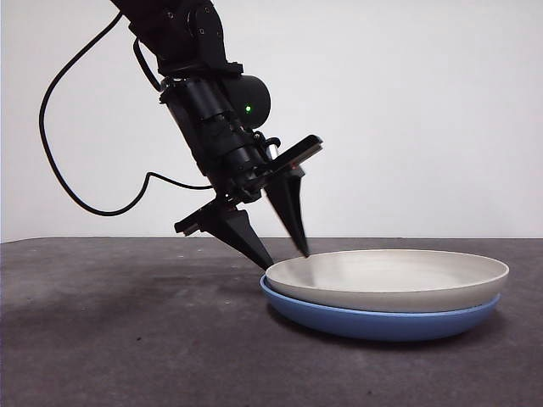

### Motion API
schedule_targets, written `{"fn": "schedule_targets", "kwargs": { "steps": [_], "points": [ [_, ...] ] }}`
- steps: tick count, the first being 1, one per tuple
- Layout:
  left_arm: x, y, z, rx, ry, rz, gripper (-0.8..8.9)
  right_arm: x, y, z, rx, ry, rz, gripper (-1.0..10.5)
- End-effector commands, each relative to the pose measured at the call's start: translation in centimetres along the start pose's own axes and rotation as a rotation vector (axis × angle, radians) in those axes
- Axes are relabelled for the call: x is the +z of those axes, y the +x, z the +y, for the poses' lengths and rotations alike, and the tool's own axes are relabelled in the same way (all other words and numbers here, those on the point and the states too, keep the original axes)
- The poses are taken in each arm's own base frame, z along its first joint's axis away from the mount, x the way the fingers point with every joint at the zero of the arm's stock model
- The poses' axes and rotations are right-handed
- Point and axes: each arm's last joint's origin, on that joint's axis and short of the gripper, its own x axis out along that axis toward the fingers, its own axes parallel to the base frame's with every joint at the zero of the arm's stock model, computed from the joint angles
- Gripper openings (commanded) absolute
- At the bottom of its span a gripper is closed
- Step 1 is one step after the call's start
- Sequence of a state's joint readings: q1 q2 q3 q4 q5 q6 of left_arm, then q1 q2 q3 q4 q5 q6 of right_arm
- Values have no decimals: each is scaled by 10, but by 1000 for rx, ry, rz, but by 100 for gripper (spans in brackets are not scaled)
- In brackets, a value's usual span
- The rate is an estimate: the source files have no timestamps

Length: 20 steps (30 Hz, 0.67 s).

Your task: Pick up the white plate, put it on the blue plate, put it on desk

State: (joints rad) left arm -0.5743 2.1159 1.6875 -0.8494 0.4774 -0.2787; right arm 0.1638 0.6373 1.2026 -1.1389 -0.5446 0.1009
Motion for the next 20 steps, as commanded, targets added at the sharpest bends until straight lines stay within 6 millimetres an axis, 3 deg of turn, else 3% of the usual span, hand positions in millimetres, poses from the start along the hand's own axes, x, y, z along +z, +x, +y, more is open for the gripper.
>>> {"fn": "schedule_targets", "kwargs": {
  "steps": [1,5,13,20],
  "points": [
    [8,3,-4,-5,26,-13,337,4,-3,2,2,-20,-15,674],
    [13,-7,-11,-3,56,-32,440,4,-3,2,2,-20,-15,674],
    [22,-42,-26,81,117,-48,439,4,-3,2,2,-20,-15,674],
    [16,-91,-47,111,189,-27,439,4,-3,1,-23,-20,-19,674]
  ]
}}
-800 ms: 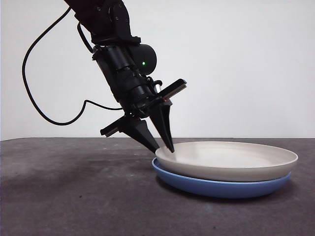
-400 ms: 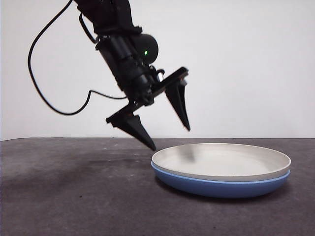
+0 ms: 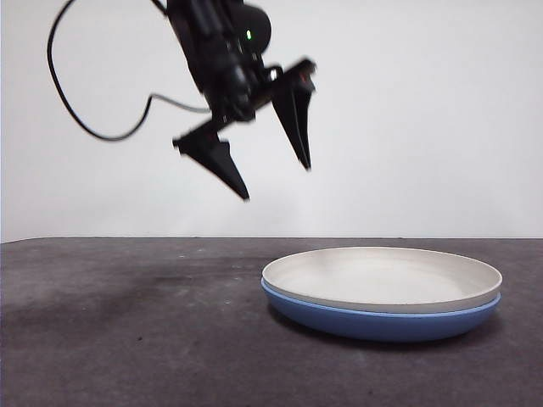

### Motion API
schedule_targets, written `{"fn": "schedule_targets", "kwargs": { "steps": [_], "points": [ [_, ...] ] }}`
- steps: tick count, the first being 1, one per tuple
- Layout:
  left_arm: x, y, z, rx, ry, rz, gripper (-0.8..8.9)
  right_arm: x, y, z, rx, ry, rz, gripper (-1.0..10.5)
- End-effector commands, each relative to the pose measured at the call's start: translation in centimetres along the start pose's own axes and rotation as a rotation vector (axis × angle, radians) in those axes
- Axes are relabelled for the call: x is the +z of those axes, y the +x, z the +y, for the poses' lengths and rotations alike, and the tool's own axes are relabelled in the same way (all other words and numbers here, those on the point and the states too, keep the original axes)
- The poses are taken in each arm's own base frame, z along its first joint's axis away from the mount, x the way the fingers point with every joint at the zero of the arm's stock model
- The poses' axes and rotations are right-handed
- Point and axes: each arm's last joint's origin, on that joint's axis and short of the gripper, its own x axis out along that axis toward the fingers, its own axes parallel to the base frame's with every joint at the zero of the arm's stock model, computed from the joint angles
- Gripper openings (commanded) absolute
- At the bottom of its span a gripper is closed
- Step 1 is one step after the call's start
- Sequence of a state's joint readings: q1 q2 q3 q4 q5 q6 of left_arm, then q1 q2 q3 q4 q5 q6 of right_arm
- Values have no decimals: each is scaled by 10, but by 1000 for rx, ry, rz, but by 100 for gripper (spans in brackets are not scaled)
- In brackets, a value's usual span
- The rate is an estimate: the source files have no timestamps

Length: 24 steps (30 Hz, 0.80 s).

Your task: Pick up the white plate, put it on the blue plate, put it on desk

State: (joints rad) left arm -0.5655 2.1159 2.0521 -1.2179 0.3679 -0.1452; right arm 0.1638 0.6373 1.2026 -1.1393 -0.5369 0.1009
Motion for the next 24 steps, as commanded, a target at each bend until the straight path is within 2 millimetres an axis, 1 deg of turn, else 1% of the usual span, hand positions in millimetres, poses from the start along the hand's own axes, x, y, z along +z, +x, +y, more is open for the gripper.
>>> {"fn": "schedule_targets", "kwargs": {
  "steps": [1,6,10,12,15,18,21,24],
  "points": [
    [-2,-21,-9,1,78,-11,439,4,-3,1,-28,-20,-19,674],
    [-25,-70,-26,-4,152,-53,439,4,-2,1,-41,-20,-20,674],
    [-51,-114,-41,-5,198,-113,439,4,-2,1,-43,-21,-21,674],
    [-67,-138,-47,-3,214,-156,440,5,-2,1,-43,-22,-22,674],
    [-92,-167,-54,7,240,-213,440,5,-2,1,-43,-22,-23,674],
    [-122,-196,-61,5,266,-289,447,5,-2,1,-43,-21,-23,674],
    [-152,-218,-65,1,285,-349,462,5,-2,1,-43,-20,-23,674],
    [-184,-231,-64,-4,291,-395,483,5,-2,1,-43,-20,-23,674]
  ]
}}
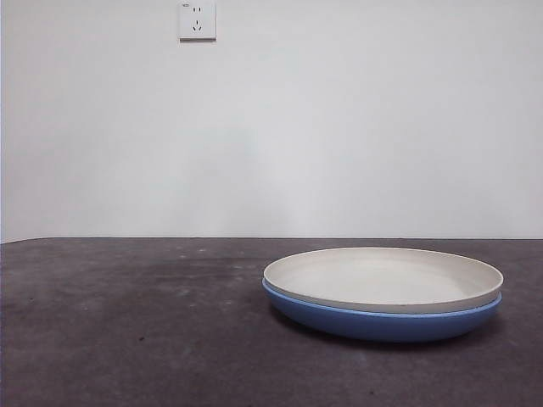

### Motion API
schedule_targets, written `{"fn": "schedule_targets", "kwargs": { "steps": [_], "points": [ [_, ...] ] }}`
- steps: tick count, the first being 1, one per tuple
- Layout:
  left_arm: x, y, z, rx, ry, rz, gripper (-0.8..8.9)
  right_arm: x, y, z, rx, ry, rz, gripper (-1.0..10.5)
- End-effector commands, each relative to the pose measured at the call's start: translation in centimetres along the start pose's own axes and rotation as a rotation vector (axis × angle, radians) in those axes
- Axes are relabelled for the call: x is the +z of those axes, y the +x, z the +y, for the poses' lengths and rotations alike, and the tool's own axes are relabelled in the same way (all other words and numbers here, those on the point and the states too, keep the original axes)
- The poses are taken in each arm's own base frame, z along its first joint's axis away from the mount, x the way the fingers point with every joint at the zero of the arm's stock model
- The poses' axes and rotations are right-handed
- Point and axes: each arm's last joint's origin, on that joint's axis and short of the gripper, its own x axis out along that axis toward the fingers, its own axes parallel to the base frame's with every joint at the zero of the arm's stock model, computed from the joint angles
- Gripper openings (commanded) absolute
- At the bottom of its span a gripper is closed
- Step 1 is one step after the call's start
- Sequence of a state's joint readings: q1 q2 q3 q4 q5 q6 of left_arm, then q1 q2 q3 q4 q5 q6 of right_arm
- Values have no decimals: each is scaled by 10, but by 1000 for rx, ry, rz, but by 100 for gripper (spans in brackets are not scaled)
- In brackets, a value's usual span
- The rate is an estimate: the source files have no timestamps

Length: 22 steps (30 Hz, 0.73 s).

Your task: Pick up the white plate, put it on the blue plate, put it on desk

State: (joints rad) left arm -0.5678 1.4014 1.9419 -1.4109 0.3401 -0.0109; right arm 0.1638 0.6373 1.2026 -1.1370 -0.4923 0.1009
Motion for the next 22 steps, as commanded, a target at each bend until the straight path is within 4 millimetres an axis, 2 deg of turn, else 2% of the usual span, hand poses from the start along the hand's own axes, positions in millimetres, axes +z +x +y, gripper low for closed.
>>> {"fn": "schedule_targets", "kwargs": {
  "steps": [1,5,12,18,22],
  "points": [
    [-22,-19,-8,-2,17,-23,487,4,-2,2,1,-18,-17,674],
    [-61,-35,-13,-2,27,-85,503,4,-2,1,-9,-7,-17,674],
    [-115,-45,-15,-1,46,-141,507,1,-2,-1,-72,31,8,674],
    [-145,-44,-14,-1,60,-175,504,-1,4,-5,-115,76,90,674],
    [-157,-45,-15,-1,85,-223,501,0,12,-9,-115,110,153,674]
  ]
}}
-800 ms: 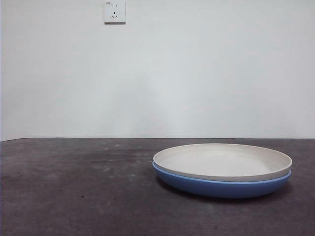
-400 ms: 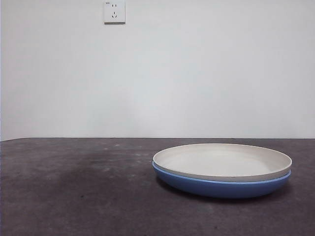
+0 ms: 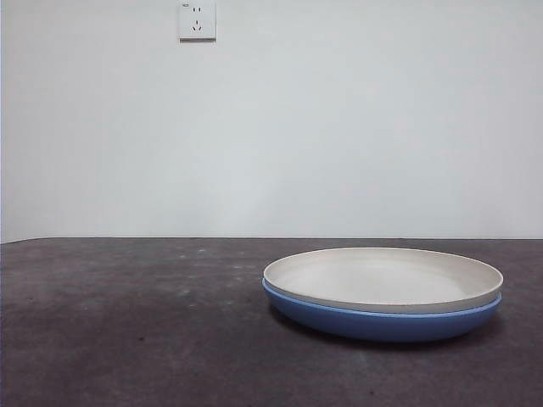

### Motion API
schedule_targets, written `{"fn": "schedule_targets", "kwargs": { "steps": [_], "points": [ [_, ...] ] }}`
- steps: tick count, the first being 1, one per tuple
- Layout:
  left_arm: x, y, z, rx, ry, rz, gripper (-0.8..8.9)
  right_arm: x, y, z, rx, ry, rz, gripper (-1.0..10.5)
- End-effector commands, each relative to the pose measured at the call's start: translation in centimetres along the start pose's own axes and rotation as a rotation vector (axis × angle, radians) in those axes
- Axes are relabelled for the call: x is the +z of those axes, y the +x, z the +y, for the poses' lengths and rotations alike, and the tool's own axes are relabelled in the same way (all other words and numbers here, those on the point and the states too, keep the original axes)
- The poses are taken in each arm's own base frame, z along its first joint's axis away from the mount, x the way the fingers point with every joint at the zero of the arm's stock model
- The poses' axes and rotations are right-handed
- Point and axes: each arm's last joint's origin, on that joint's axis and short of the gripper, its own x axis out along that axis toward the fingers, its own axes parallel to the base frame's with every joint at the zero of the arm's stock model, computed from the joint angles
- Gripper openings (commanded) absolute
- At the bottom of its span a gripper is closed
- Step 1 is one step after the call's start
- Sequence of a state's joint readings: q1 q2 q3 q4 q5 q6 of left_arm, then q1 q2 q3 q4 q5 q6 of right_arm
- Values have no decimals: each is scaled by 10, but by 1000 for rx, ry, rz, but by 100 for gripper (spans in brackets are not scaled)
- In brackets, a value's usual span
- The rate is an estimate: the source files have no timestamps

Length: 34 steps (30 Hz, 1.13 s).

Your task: Pick up the white plate, put it on the blue plate, put it on desk

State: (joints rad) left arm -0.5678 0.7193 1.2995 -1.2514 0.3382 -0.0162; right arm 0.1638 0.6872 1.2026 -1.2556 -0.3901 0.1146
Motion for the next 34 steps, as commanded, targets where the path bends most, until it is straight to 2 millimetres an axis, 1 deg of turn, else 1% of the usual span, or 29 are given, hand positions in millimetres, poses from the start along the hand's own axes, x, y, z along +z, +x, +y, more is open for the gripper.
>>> {"fn": "schedule_targets", "kwargs": {
  "steps": [1,6,10,15,19,20,22,23,26,29,34],
  "points": [
    [-2,-4,-2,-2,28,-47,501,5,3,0,2,30,30,674],
    [-8,-13,-5,-2,43,-95,501,15,20,-6,-10,63,110,674],
    [-11,-16,-6,-3,43,-101,501,27,45,-15,-21,90,208,674],
    [-14,-19,-7,-4,36,-101,501,45,89,-30,-14,122,340,674],
    [-15,-19,-7,-4,35,-97,501,57,133,-45,60,149,431,674],
    [-15,-19,-7,-3,34,-92,501,60,148,-50,72,165,460,674],
    [-16,-19,-7,-3,32,-85,501,61,171,-59,78,190,509,674],
    [-16,-19,-7,-3,30,-82,501,61,185,-65,77,204,545,674],
    [-18,-20,-7,-3,28,-76,501,57,218,-79,72,231,619,674],
    [-19,-20,-7,-3,25,-66,501,52,245,-91,69,250,666,674],
    [-19,-20,-7,-3,25,-68,501,44,274,-104,65,269,703,674]
  ]
}}
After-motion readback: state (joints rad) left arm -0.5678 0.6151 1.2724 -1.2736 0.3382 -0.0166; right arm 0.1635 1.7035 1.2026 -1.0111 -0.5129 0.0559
